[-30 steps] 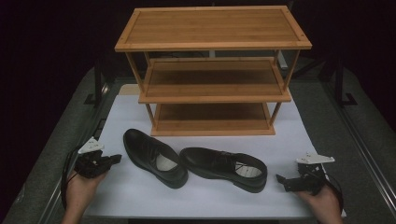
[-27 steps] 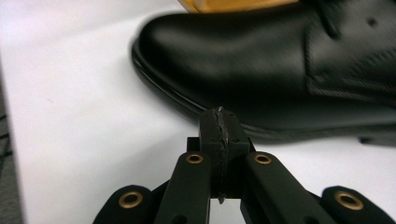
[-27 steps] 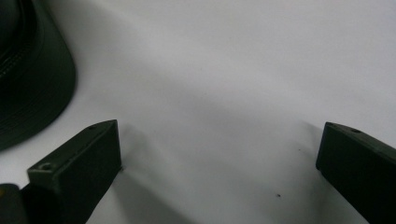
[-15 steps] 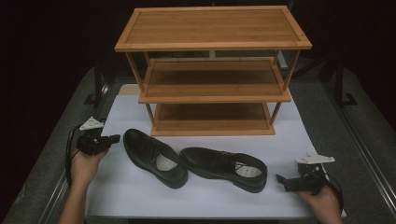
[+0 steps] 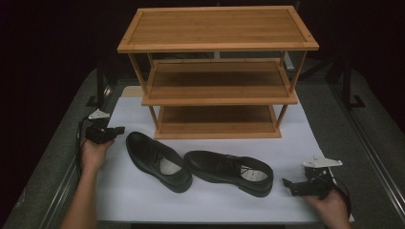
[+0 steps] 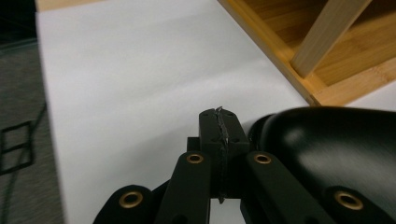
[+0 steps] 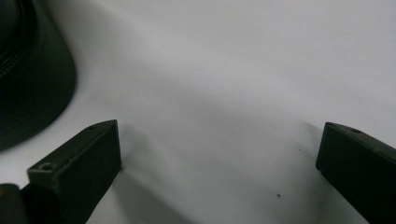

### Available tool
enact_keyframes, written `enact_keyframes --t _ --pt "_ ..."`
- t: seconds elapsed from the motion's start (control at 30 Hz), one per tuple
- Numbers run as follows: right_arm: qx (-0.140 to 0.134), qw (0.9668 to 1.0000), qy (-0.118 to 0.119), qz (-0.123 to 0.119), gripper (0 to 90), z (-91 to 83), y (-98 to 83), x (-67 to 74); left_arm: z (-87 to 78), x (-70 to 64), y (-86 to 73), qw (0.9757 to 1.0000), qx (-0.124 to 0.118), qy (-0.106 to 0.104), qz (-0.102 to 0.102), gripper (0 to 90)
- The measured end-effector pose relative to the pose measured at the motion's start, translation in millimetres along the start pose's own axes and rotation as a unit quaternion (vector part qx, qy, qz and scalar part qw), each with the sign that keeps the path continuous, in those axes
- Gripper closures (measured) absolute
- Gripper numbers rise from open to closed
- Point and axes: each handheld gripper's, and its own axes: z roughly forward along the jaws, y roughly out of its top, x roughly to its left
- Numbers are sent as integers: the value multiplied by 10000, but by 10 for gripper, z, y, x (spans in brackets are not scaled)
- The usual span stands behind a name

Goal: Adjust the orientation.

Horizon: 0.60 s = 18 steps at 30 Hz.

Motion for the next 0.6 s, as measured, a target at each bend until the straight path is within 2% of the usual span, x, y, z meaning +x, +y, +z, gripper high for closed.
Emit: enact_keyframes --t 0.07,0.13,0.2,0.27,0.33,0.37,0.47,0.6 --pt "0 10000 1 1 0 0 0 0 63 13 -16 9999 97 23 51 900" --pt "0 10000 2 2 0 0 0 0 135 10 -52 9998 173 -105 24 900" --pt "0 10000 2 1 0 0 0 0 160 -15 -72 9996 149 -217 57 900" --pt "0 10000 2 2 0 0 0 0 156 -29 -78 9998 127 -165 67 900" --pt "0 10000 1 1 0 0 0 0 144 -24 -85 9996 104 -234 88 900" --pt "-1 10000 1 0 0 0 0 0 145 -33 -87 9994 96 -300 118 900" --pt "2 10000 2 1 0 0 0 -1 141 -67 -80 9993 114 -255 236 900" --pt "2 10000 1 1 0 0 0 0 151 -137 -69 9985 122 -375 388 900"
